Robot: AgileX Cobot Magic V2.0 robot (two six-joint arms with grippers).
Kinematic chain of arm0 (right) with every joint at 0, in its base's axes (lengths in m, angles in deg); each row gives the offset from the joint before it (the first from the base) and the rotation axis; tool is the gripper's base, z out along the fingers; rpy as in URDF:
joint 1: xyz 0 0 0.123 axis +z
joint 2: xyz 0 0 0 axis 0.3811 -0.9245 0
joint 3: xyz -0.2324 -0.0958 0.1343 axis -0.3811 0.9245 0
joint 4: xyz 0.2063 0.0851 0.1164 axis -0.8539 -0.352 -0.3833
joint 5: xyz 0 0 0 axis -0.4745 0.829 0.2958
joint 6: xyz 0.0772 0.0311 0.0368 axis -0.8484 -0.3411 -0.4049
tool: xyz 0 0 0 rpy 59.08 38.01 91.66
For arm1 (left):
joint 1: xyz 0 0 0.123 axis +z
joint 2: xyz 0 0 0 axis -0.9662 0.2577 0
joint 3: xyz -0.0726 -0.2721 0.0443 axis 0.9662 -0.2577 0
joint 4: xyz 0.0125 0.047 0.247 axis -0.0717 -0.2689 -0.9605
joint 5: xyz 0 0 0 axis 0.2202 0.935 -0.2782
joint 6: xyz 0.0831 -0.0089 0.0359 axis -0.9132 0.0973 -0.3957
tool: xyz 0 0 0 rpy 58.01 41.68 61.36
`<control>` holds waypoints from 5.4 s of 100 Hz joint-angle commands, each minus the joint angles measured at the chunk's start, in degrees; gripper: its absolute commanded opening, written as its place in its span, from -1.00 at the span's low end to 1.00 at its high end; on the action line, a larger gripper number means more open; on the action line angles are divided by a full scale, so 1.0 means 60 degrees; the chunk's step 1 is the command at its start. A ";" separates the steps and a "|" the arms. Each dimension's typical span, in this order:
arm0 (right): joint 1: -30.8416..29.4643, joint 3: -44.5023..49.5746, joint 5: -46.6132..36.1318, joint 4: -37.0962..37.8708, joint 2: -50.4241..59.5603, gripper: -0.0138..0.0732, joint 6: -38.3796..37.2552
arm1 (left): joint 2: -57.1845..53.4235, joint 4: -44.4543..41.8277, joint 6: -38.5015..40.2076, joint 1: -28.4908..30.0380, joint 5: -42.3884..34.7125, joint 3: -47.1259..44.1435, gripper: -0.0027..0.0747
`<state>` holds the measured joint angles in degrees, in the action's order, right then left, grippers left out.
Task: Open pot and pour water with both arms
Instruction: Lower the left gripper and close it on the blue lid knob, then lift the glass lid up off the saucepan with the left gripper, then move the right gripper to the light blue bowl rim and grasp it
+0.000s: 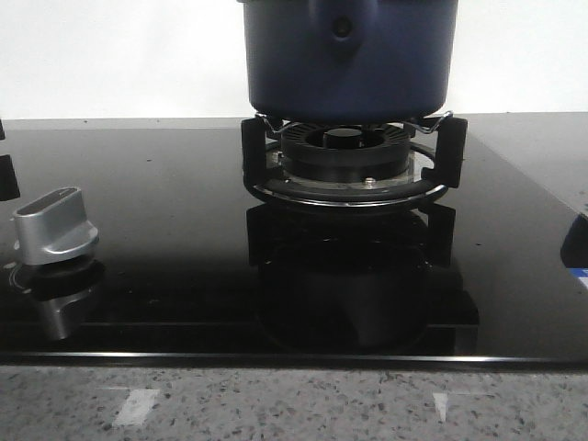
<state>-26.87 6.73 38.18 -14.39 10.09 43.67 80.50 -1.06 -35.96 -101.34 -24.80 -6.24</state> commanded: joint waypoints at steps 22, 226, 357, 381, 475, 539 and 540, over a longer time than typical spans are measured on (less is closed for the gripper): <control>0.0277 -0.0280 -0.0604 -0.0091 -0.0198 0.20 0.0124 | 0.0212 0.3310 -0.2543 -0.0086 0.0477 0.0356 0.40; 0.0300 -0.0280 -0.0210 -0.0050 -0.0198 0.20 0.0124 | 0.3491 0.3327 -0.1933 0.0099 0.0886 0.3482 0.59; 0.0300 -0.0280 0.0441 0.0032 -0.0198 0.20 0.0124 | 0.3486 0.3327 -0.1859 -0.0007 0.1973 0.3613 -0.44; 0.0300 -0.0280 0.0762 0.0144 -0.0198 0.20 0.0124 | 0.3429 0.3327 -0.1163 -0.0007 0.1915 0.4218 -0.44; 0.0300 -0.0280 0.1005 0.0144 -0.0198 0.20 0.0124 | 0.0196 0.0379 0.0715 0.0581 0.2615 0.3937 -0.44; 0.0300 -0.0190 0.1019 0.0144 -0.0198 0.20 0.0124 | -0.1971 0.2086 -0.0348 0.3672 0.3039 -0.0366 -0.29; 0.0300 -0.0188 0.1019 0.0144 -0.0198 0.20 0.0124 | -0.1991 0.2086 -0.0375 0.3672 0.3018 -0.0389 -0.28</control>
<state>-25.15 6.73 47.83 -12.68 10.09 43.67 71.59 3.63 -36.46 -79.72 -8.42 -8.62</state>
